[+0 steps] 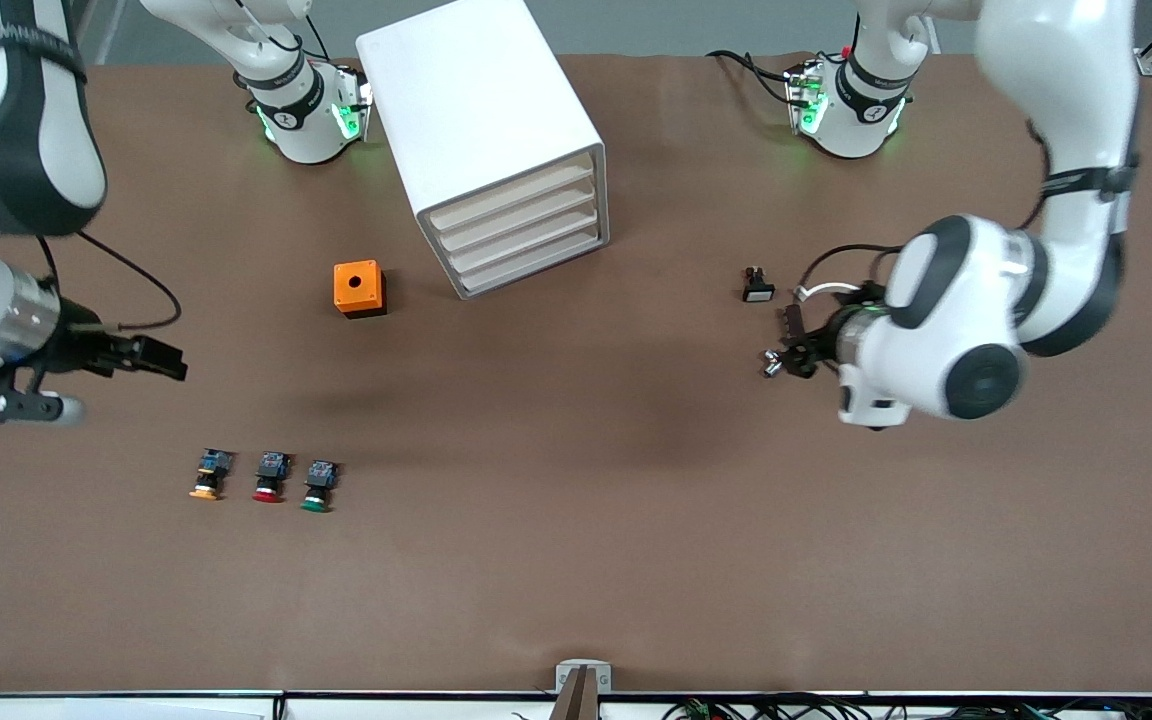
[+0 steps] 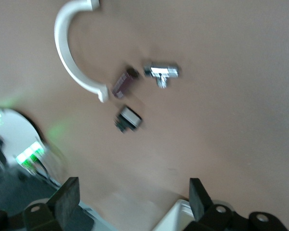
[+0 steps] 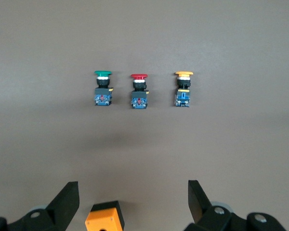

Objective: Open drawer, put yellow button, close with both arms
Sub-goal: 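Grip the cabinet drawer front with the left gripper while the right grasps yellow button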

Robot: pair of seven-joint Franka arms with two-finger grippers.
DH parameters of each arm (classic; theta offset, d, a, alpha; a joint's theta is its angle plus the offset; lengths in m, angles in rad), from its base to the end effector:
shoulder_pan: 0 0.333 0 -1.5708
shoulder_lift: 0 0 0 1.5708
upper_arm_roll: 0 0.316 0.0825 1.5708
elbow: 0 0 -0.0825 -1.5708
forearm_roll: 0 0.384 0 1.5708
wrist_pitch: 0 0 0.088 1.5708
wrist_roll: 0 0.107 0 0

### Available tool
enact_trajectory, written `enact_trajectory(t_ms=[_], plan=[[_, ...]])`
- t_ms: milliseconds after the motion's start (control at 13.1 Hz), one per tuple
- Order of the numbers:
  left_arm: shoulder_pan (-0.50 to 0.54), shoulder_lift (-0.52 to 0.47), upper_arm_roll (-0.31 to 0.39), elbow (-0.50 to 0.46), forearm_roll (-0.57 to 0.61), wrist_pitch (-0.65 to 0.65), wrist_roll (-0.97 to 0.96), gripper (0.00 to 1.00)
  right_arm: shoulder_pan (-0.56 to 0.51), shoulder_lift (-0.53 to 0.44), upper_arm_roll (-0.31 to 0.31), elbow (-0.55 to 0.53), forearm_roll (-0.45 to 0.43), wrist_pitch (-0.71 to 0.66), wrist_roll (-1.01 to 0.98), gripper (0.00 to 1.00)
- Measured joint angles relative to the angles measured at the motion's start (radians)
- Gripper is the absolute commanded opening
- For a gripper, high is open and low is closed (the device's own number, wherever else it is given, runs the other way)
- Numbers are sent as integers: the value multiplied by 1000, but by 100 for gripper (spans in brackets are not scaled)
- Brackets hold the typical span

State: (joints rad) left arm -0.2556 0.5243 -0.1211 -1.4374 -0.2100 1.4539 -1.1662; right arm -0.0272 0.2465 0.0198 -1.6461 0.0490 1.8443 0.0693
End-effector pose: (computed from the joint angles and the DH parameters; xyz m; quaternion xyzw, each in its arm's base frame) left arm 0.5926 -0.2474 0.3647 -0.8800 -0.3822 0.2715 0.0758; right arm 0.6303 -0.0018 0.4651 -0.9983 0.0457 0.0249 0.0251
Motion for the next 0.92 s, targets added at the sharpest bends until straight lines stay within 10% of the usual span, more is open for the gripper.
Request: enact_trajectory(t_ms=[918], plan=[[-225, 210, -3, 37, -475, 84, -871, 100, -70, 367, -11, 0, 6, 403, -86, 100]])
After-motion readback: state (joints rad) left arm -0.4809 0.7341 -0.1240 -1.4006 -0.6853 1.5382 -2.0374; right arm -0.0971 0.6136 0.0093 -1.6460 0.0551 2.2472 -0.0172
